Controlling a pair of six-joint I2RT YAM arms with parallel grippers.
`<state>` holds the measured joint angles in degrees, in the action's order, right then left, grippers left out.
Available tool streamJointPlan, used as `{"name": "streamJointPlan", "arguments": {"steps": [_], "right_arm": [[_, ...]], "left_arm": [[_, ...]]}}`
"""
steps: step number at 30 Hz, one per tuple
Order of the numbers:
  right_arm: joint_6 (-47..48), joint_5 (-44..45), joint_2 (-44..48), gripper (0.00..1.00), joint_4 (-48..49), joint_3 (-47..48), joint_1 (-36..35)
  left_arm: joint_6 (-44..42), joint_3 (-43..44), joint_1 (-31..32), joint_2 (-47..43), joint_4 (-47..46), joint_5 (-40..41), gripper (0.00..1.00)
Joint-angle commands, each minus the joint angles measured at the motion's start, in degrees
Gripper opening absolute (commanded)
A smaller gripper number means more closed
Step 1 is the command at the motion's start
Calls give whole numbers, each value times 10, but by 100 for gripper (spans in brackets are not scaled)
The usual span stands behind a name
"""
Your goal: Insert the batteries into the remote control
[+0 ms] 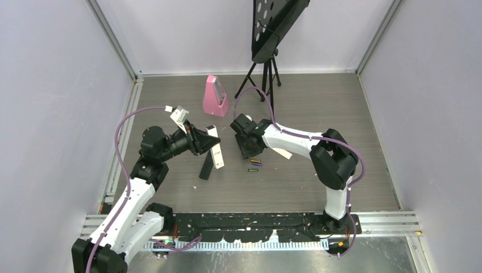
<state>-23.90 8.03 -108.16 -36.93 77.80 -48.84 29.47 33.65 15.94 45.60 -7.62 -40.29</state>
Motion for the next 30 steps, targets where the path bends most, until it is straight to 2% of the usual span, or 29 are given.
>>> {"name": "streamJointPlan", "arguments": {"steps": [1, 12, 22, 30], "right_arm": [[16, 1, -14, 38, 8, 28, 0], [13, -24, -43, 34, -12, 57, 0], [13, -23, -86, 31, -92, 123, 1], [12, -34, -103, 39, -112, 137, 5]], "left_arm": [[-9, 16, -4, -9, 0, 23, 0], [-16, 10, -4, -36, 33, 101, 0], [-17, 13, -4, -46, 44, 106, 0], [-19, 14, -4, -42, 37, 103, 0]]}}
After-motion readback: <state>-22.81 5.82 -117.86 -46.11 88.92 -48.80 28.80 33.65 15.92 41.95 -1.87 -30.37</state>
